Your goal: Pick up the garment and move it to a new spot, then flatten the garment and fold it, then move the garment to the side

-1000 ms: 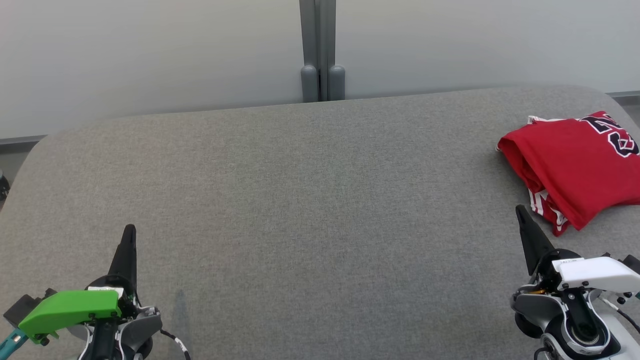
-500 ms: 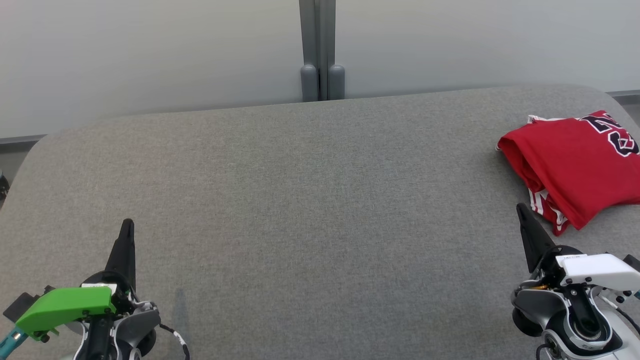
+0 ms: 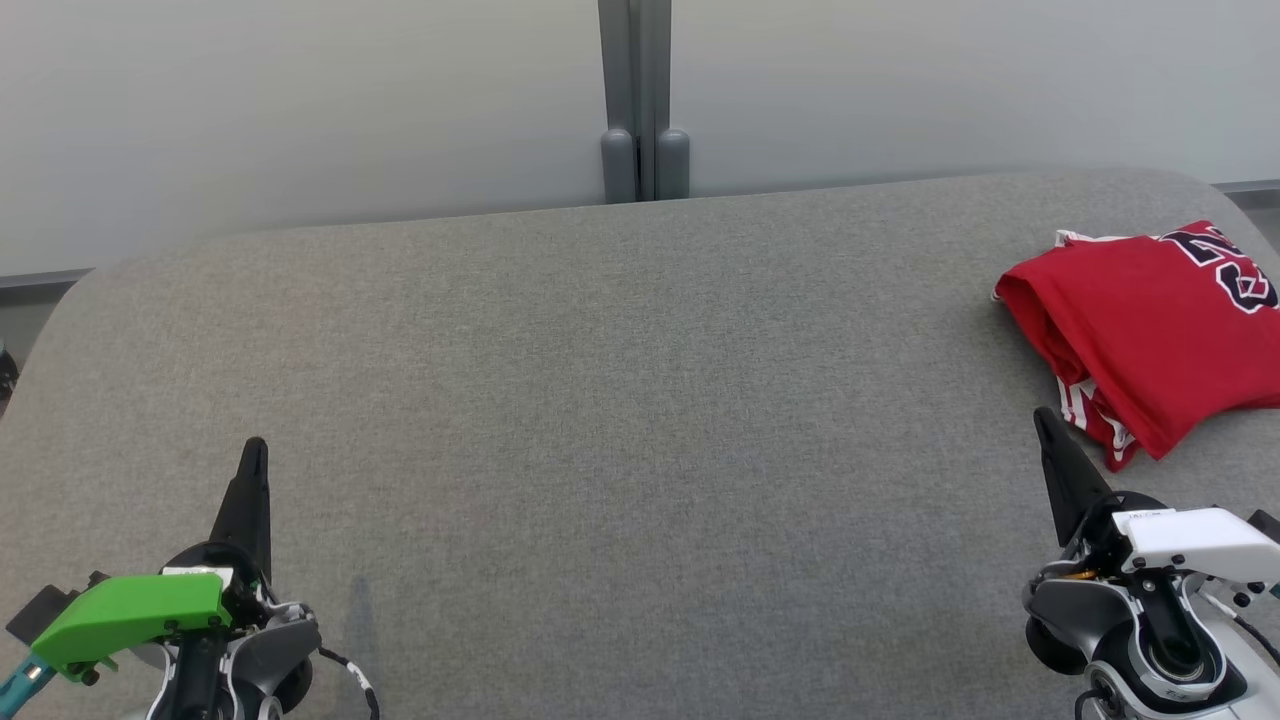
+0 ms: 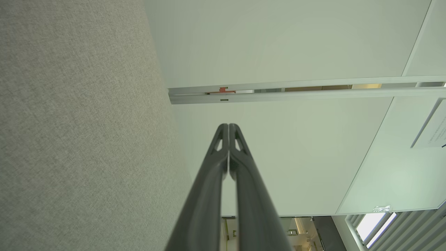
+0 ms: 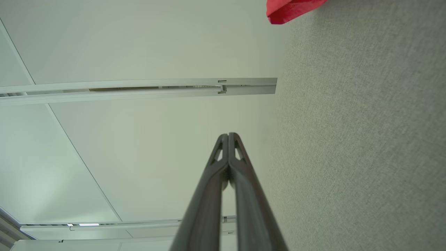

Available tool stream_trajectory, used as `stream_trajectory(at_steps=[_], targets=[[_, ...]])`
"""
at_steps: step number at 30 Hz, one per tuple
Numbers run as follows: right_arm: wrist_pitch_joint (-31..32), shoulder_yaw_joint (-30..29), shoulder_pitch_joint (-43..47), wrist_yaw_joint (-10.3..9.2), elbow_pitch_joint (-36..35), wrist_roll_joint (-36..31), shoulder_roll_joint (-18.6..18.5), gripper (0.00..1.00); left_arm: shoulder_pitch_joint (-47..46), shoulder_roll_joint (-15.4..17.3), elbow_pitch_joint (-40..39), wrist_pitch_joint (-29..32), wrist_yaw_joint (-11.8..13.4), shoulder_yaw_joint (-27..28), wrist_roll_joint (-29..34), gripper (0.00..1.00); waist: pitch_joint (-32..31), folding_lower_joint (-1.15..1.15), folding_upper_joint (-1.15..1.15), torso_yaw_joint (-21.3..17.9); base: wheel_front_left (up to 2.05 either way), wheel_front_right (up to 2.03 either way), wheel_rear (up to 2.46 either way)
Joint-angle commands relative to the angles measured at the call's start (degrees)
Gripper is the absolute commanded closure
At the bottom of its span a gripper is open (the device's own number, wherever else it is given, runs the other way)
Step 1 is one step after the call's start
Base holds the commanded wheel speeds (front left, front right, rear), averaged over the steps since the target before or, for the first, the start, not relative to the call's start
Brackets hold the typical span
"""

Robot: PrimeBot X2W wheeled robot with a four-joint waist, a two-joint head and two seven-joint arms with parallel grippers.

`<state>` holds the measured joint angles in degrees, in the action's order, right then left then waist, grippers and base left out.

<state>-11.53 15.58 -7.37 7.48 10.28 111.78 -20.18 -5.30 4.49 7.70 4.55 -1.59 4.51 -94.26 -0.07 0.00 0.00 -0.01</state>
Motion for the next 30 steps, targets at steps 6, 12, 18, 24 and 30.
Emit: stream_trajectory(at_steps=[6, 12, 18, 24, 30], targets=[[-0.6, 0.6, -0.8, 0.03, -0.4, 0.7, -0.6, 1.0, -0.5, 0.0, -0.2, 0.2, -0.3, 0.3, -0.1, 1.0, 0.0, 0.0, 0.0, 0.0, 0.0, 0.0, 0.0], [-0.9, 1.0, -0.8, 0.03, -0.5, 1.1, -0.9, 1.0, -0.5, 0.0, -0.2, 0.2, -0.3, 0.3, 0.0, 1.0, 0.0, 0.0, 0.0, 0.0, 0.0, 0.0, 0.0], [-1.2, 1.3, -0.9, 0.03, -0.7, 1.4, -1.3, 1.0, -0.5, 0.0, -0.2, 0.3, -0.3, 0.3, 0.0, 1.0, 0.0, 0.0, 0.0, 0.0, 0.0, 0.0, 0.0], [-1.5, 1.6, -0.9, 0.02, -0.9, 1.7, -1.5, 1.0, -0.5, -0.1, -0.3, 0.3, -0.3, 0.4, 0.1, 1.0, 0.0, 0.0, 0.0, 0.0, 0.0, 0.0, 0.0], [-1.8, 1.9, -0.9, 0.02, -1.0, 1.9, -1.7, 1.0, -0.5, -0.1, -0.3, 0.4, -0.3, 0.4, 0.1, 1.0, 0.0, 0.0, 0.0, 0.0, 0.0, 0.0, 0.0]])
